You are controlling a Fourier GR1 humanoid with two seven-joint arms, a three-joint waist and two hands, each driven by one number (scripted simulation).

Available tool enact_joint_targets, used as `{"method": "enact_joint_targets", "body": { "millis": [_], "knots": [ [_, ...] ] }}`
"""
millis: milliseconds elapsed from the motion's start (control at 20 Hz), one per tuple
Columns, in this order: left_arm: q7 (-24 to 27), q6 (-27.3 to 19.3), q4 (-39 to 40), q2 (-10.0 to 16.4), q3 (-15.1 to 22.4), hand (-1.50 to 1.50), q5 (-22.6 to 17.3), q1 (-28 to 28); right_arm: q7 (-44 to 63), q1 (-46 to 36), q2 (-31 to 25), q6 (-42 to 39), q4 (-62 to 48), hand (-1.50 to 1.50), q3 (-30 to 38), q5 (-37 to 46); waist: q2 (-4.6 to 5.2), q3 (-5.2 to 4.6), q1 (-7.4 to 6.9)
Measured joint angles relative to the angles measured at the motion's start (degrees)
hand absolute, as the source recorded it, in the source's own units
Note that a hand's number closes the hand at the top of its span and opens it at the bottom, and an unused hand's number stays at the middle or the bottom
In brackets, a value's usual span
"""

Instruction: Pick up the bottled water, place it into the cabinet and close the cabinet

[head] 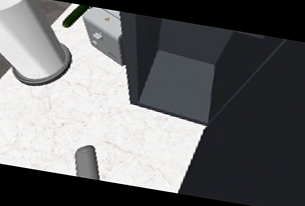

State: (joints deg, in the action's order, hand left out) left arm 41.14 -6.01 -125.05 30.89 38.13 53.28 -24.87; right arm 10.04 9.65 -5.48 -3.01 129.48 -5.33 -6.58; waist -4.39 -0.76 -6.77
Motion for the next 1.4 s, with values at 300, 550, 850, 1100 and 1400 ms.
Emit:
{"method": "enact_joint_targets", "body": {
  "millis": [300, 550, 850, 1100, 1400],
  "knots": [
    [2.0, -13.5, 2.7, -3.6, -0.3, -1.50, 3.8, -4.5, 2.2, 1.5, 0.2, 0.5, 3.9, -1.50, -1.2, -0.1, 0.71, 0.04, 0.44],
    [3.1, -23.2, 5.9, -6.2, -0.4, -1.50, 5.1, -7.7, 4.1, 2.4, 0.1, 0.6, 7.8, -1.50, -2.3, -0.6, 1.25, 0.07, 1.52],
    [3.7, -32.3, 10.5, -8.3, -0.7, -1.50, 5.8, -10.4, 5.8, 2.8, 0.1, 0.8, 10.2, -1.50, -3.9, -0.6, 1.79, 0.12, 3.10],
    [6.8, -39.2, 19.9, -8.1, 2.0, -1.50, 9.2, -14.5, 6.4, 2.9, -0.3, 0.7, 10.7, -1.50, -5.3, -0.2, 2.18, 0.22, 4.25],
    [11.8, -51.5, 37.0, -11.7, 6.3, -1.50, 14.5, -16.4, 8.7, 2.7, 0.0, 1.8, 11.9, -1.50, -8.6, 0.9, 2.94, 0.44, 5.42]
  ]
}}
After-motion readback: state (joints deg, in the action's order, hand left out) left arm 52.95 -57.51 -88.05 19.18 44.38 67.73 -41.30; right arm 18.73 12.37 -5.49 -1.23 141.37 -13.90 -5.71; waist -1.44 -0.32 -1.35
